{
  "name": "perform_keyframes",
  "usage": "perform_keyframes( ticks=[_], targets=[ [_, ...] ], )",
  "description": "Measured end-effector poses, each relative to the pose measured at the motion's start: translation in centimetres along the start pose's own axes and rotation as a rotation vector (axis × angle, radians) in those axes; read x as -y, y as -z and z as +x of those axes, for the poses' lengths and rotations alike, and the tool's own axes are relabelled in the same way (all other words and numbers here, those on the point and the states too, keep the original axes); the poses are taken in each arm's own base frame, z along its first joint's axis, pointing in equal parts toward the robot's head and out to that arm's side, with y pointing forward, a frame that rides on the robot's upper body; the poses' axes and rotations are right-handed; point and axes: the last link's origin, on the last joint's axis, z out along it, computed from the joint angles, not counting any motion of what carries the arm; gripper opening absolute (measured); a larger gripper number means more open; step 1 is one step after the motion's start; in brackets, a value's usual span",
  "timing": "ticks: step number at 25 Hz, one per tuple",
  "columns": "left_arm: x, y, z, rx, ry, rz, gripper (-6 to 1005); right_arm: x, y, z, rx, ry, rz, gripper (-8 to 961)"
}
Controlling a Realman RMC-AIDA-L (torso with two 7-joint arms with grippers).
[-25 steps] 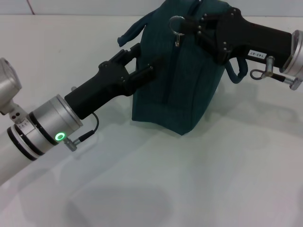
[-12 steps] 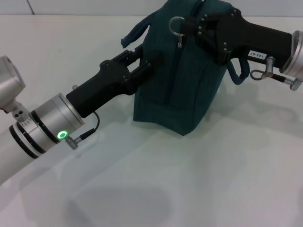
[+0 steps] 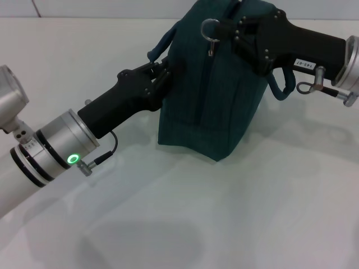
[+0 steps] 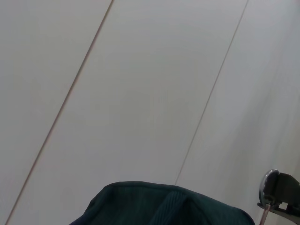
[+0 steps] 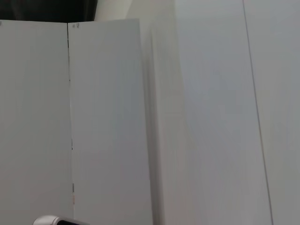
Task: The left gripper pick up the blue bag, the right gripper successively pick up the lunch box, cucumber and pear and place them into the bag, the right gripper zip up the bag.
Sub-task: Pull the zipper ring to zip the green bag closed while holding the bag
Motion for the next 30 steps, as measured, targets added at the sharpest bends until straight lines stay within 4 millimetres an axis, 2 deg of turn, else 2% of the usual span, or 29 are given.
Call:
perform_keyframes(
  ticks=[14,22,30],
  targets=[
    [-0.7,0.0,-0.2,0.023,-0.052,-0.052,77,0.5,0.7,-0.5,0.031,0.0,0.036,7],
    [-1.3,0.2,-0.4,0.025,-0.097,-0.099,64,0.7,0.8,-0.4,0.032,-0.022,0.055,7],
    [-1.5,0.5,-0.3,0.013,-0.1,-0.105,57,1.5,1.2,0.3,0.018,-0.213,0.123,7]
  ],
)
